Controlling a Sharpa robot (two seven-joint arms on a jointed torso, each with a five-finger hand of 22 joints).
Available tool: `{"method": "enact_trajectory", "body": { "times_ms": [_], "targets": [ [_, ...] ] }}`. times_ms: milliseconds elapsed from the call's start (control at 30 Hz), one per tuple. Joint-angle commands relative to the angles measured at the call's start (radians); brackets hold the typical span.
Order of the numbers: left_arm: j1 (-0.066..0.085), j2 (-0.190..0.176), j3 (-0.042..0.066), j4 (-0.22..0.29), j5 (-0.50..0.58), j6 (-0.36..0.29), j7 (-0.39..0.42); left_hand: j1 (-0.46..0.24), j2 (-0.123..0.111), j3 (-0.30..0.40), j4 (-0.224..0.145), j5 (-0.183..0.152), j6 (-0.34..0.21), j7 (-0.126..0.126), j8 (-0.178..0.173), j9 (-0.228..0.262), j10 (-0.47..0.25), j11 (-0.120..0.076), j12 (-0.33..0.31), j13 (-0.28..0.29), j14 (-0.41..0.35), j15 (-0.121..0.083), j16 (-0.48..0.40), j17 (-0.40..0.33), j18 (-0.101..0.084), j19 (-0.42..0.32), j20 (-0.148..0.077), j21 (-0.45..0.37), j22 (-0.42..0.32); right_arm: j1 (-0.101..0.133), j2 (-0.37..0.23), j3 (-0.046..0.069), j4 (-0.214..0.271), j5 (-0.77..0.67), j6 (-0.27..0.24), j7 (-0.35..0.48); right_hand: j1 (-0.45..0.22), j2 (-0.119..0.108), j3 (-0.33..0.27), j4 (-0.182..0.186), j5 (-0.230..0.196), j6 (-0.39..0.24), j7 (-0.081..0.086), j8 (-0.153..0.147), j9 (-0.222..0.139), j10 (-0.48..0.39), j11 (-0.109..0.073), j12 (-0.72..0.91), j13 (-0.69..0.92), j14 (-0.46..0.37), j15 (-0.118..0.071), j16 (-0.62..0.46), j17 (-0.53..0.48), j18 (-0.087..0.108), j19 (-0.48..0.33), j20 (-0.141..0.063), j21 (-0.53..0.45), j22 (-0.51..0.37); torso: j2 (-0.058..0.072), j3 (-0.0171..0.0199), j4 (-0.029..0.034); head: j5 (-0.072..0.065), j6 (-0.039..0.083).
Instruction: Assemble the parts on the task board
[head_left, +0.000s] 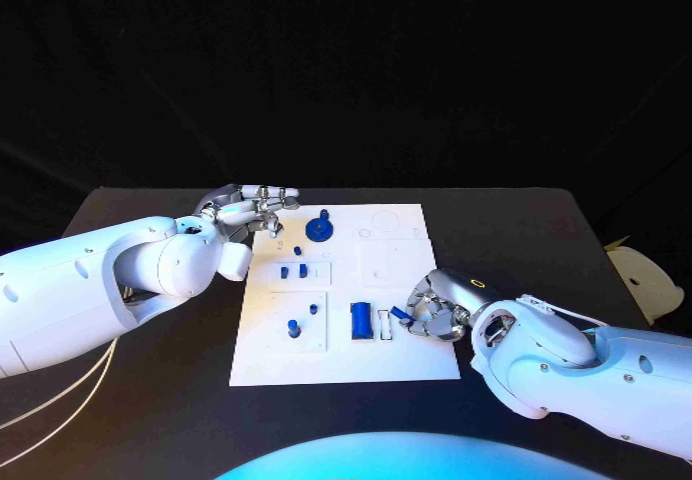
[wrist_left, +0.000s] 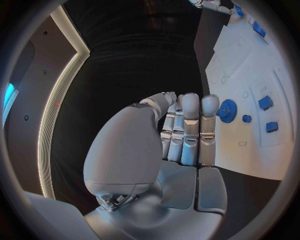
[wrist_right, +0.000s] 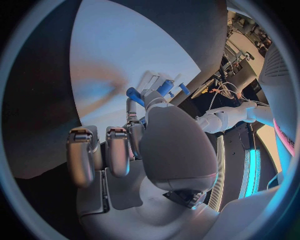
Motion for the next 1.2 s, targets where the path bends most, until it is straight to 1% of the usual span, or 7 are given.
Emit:
{"method": "enact_trajectory", "body": {
  "times_ms": [33, 400, 467, 533, 700, 767, 1200],
  "targets": [
    [0.001, 0.001, 0.001, 0.003, 0.005, 0.019, 0.003, 0.001, 0.011, -0.006, -0.001, 0.004, 0.001, -0.001, 0.006, -0.001, -0.005, 0.001, 0.007, 0.001, -0.006, -0.003, -0.003, -0.001, 0.015, 0.003, 0.003, -0.004, -0.001, -0.002, 0.012, 0.000, -0.007, 0.104, -0.030, 0.043, -0.012, 0.000, 0.008, 0.000, 0.009, 0.009, -0.007, 0.003, 0.000, 0.008, -0.003, 0.004, 0.054, 0.088, -0.008, 0.004, 0.181, -0.010, 0.099, -0.007, 0.000, 0.257, 0.000, 0.0002, -0.0007, 0.000, -0.001],
    [0.001, 0.001, 0.001, 0.004, 0.005, 0.022, 0.002, 0.002, 0.011, -0.006, -0.002, 0.004, 0.001, -0.002, 0.006, -0.001, -0.006, 0.001, 0.007, 0.001, -0.007, -0.003, -0.003, -0.001, 0.016, 0.002, 0.003, -0.005, -0.002, -0.012, 0.055, 0.000, -0.035, 0.181, 0.021, 0.038, -0.087, 0.000, 0.017, 0.002, 0.023, 0.010, -0.004, 0.002, 0.007, 0.009, 0.000, 0.001, 0.053, 0.088, -0.006, 0.003, 0.180, -0.008, 0.097, -0.005, -0.005, 0.256, 0.001, 0.0001, 0.0005, 0.000, -0.001],
    [0.001, 0.000, 0.001, 0.004, 0.005, 0.022, 0.001, 0.002, 0.011, -0.006, -0.002, 0.004, 0.001, -0.002, 0.006, -0.001, -0.006, 0.001, 0.007, 0.001, -0.007, -0.003, -0.003, -0.001, 0.016, 0.002, 0.003, -0.005, -0.002, -0.012, 0.061, 0.000, -0.040, 0.186, 0.028, 0.037, -0.110, -0.004, 0.014, -0.001, 0.068, 0.011, -0.005, 0.004, 0.011, 0.009, 0.000, 0.001, 0.054, 0.088, -0.006, 0.004, 0.181, -0.008, 0.097, -0.005, -0.006, 0.256, 0.001, -0.0005, -0.0001, -0.001, 0.000],
    [0.001, 0.000, 0.001, 0.004, 0.005, 0.022, 0.001, 0.002, 0.011, -0.006, -0.002, 0.004, 0.001, -0.002, 0.006, -0.001, -0.006, 0.001, 0.007, 0.001, -0.007, -0.003, -0.003, -0.001, 0.016, 0.002, 0.003, -0.005, -0.002, -0.013, 0.066, 0.000, -0.044, 0.189, 0.032, 0.037, -0.119, -0.005, 0.011, -0.001, 0.085, 0.012, -0.005, 0.004, 0.013, 0.010, -0.001, 0.001, 0.054, 0.088, -0.006, 0.004, 0.181, -0.008, 0.097, -0.006, -0.005, 0.256, 0.001, 0.0001, -0.0006, 0.001, -0.002],
    [0.001, 0.000, 0.001, 0.005, 0.005, 0.024, 0.000, 0.002, 0.011, -0.006, -0.002, 0.004, 0.001, -0.002, 0.006, -0.001, -0.006, 0.001, 0.007, 0.001, -0.007, -0.003, -0.003, -0.001, 0.016, 0.002, 0.003, -0.005, -0.002, -0.013, 0.072, 0.000, -0.053, 0.193, 0.041, 0.035, -0.132, -0.003, 0.007, 0.000, 0.092, 0.017, -0.006, 0.008, 0.016, 0.009, -0.001, -0.003, 0.052, 0.088, -0.007, 0.004, 0.181, -0.008, 0.097, -0.006, -0.004, 0.256, 0.001, 0.0005, 0.0007, -0.001, -0.004],
    [0.001, 0.000, 0.001, 0.005, 0.005, 0.025, 0.000, 0.002, 0.011, -0.006, -0.002, 0.004, 0.001, -0.002, 0.006, -0.001, -0.006, 0.001, 0.007, 0.001, -0.007, -0.003, -0.003, -0.001, 0.016, 0.002, 0.003, -0.005, -0.002, -0.013, 0.074, 0.000, -0.054, 0.194, 0.045, 0.034, -0.140, -0.002, 0.004, 0.001, 0.093, 0.020, -0.007, 0.010, 0.019, 0.009, -0.002, -0.003, 0.052, 0.089, -0.007, 0.004, 0.182, -0.009, 0.097, -0.006, -0.004, 0.256, 0.001, 0.0006, -0.0005, 0.001, -0.006],
    [0.001, 0.000, 0.001, 0.005, 0.005, 0.028, -0.003, 0.002, 0.011, -0.006, -0.002, 0.004, 0.001, -0.002, 0.006, -0.001, -0.006, 0.001, 0.007, 0.001, -0.007, -0.003, -0.003, -0.001, 0.016, 0.002, 0.003, -0.005, -0.002, -0.013, 0.076, 0.000, -0.059, 0.186, 0.052, 0.027, -0.197, 0.007, -0.026, 0.002, 0.110, 0.024, -0.010, 0.017, 0.030, 0.014, -0.004, 0.005, 0.060, 0.088, -0.009, 0.003, 0.180, -0.008, 0.096, -0.008, -0.006, 0.255, 0.001, 0.0002, -0.0007, 0.001, -0.006]
  ]
}}
